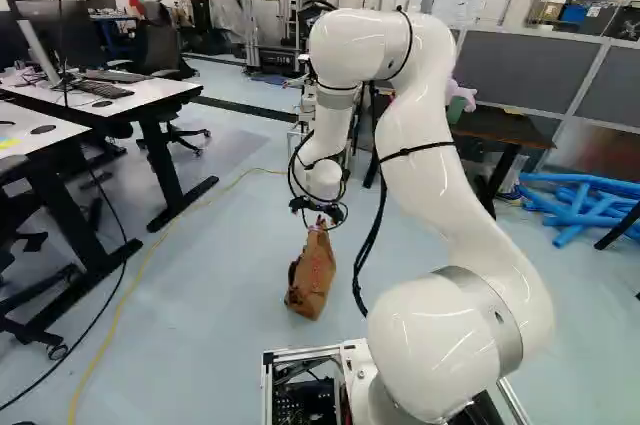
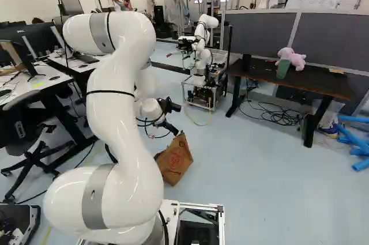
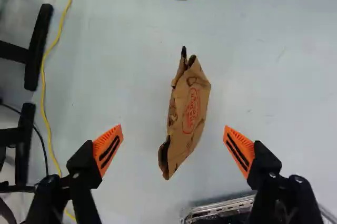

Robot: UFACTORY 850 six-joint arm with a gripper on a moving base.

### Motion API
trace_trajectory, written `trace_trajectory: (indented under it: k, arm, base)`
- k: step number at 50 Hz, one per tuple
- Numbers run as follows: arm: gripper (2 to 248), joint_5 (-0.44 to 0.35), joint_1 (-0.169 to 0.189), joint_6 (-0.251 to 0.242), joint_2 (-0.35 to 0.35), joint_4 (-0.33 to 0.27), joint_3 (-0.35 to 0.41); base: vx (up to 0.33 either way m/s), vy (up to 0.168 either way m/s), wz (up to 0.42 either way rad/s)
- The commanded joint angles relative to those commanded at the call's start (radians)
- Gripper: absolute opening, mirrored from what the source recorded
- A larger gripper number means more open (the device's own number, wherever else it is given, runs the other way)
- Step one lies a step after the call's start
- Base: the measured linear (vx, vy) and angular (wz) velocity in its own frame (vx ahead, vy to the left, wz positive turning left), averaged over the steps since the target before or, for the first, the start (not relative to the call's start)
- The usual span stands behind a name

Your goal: Pick up the bag on the ground and place it on the table

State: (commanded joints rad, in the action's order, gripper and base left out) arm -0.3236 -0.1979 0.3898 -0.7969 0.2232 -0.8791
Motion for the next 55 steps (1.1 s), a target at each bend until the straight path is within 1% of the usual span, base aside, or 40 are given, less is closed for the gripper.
trace_trajectory:
  k: [10,15,22,37,55]
  arm:
    - [247,0.028,0.0,0.105,-0.038,0.013,-0.024]
    - [247,0.037,0.0,0.134,-0.059,0.017,-0.036]
    - [247,0.04,0.0,0.144,-0.085,0.019,-0.053]
    - [247,0.06,0.001,0.147,-0.145,0.019,-0.097]
    - [247,0.108,0.01,0.147,-0.235,0.019,-0.194]
  base:
    - [0.0,0.0,0.0]
    - [0.0,0.0,0.0]
    - [0.0,0.0,0.0]
    - [0.0,0.0,0.0]
    - [0.0,0.0,0.0]
